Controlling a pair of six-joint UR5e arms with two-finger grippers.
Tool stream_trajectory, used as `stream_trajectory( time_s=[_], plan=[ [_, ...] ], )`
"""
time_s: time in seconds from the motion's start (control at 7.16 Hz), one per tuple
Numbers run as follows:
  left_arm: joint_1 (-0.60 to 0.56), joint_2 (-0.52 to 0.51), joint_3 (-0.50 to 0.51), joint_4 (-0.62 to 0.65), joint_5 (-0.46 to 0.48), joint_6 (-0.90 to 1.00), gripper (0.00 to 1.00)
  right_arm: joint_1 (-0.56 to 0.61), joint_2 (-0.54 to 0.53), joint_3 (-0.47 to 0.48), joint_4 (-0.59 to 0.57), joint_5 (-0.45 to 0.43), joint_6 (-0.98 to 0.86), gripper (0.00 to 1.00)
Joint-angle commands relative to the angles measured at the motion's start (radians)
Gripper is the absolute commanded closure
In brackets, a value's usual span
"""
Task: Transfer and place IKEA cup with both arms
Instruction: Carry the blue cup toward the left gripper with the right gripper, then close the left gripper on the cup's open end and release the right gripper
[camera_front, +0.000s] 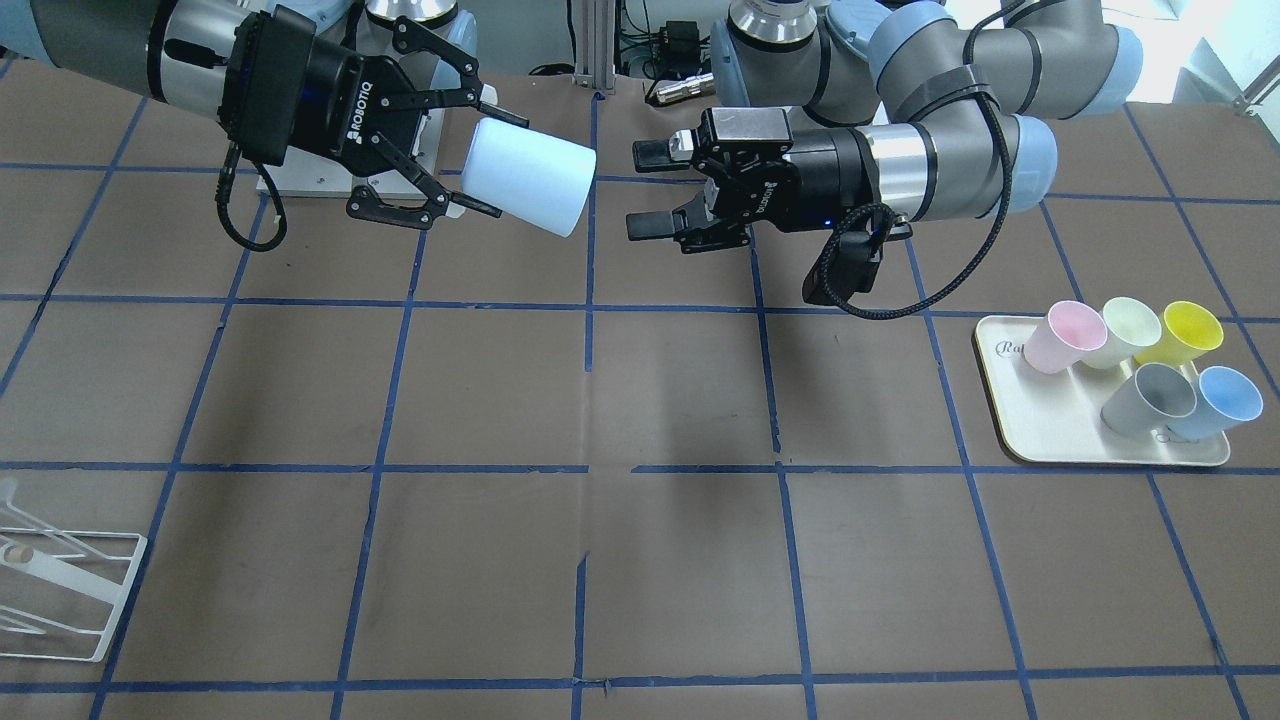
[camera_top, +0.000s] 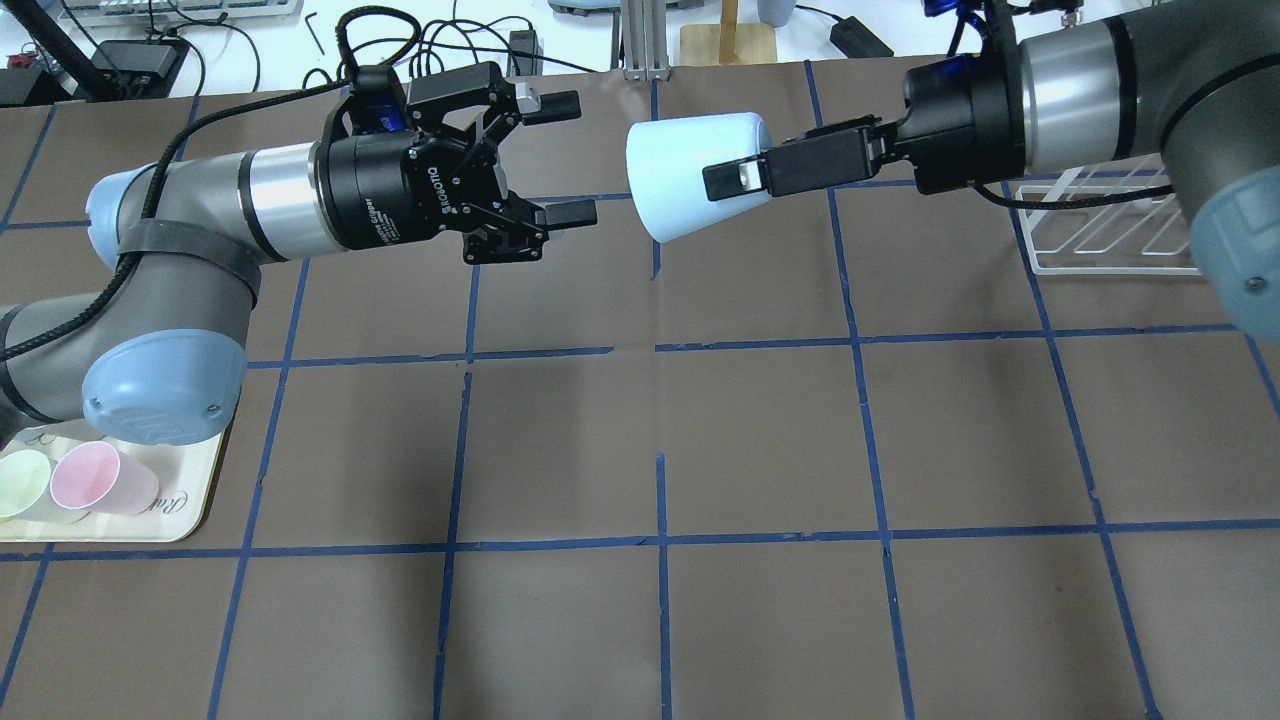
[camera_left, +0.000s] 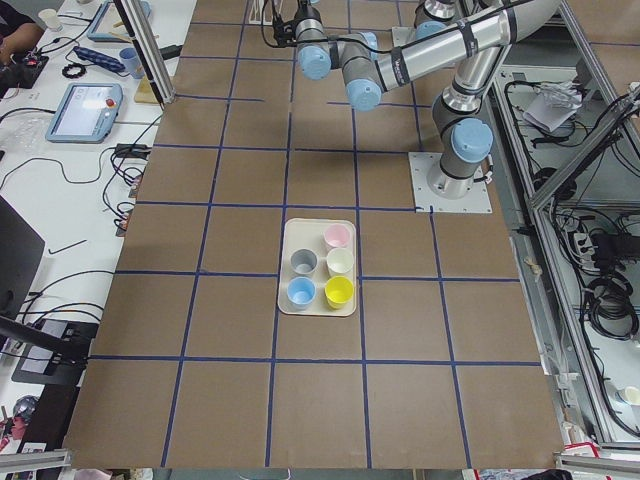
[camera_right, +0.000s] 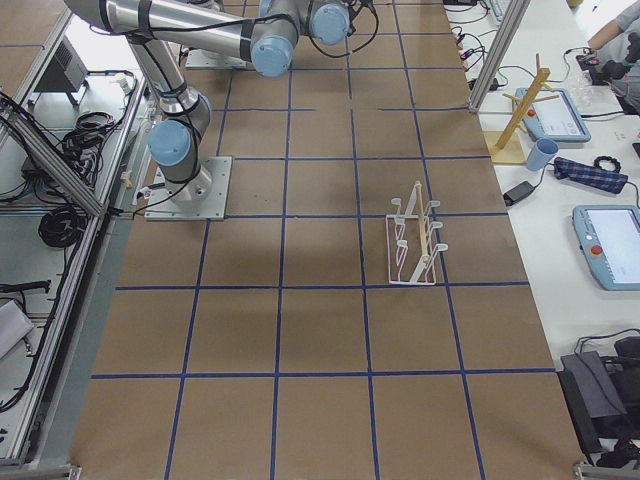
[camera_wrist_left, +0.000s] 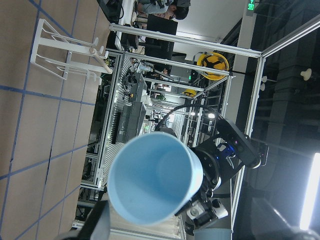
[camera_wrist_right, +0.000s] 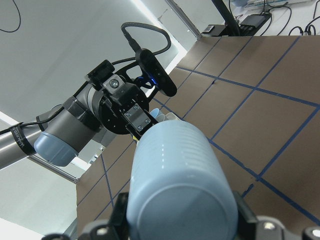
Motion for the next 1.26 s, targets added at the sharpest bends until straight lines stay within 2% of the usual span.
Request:
stream_trajectory(
  time_s=[0.0,0.56,0.84,0.98,1.12],
  plan=[
    [-0.006,0.012,-0.003,0.012,-0.053,-0.079,0.0,0.029,0.0,0.006,-0.01,0.013,-0.026,0.5],
    [-0.034,0.014,-0.008,0.015,-0.119,-0.103,0.02,0.03,0.006,0.006,-0.005,0.029,-0.038,0.47],
    [-0.105,0.016,-0.005,0.013,-0.127,-0.103,0.05,0.032,0.006,0.006,-0.005,0.03,-0.038,0.47],
    [-0.112,0.013,-0.005,0.015,-0.127,-0.103,0.17,0.032,0.006,0.006,-0.005,0.032,-0.038,0.44],
    [-0.113,0.01,-0.006,0.027,-0.127,-0.106,0.42,0.032,0.007,0.006,-0.005,0.03,-0.037,0.0]
  ],
)
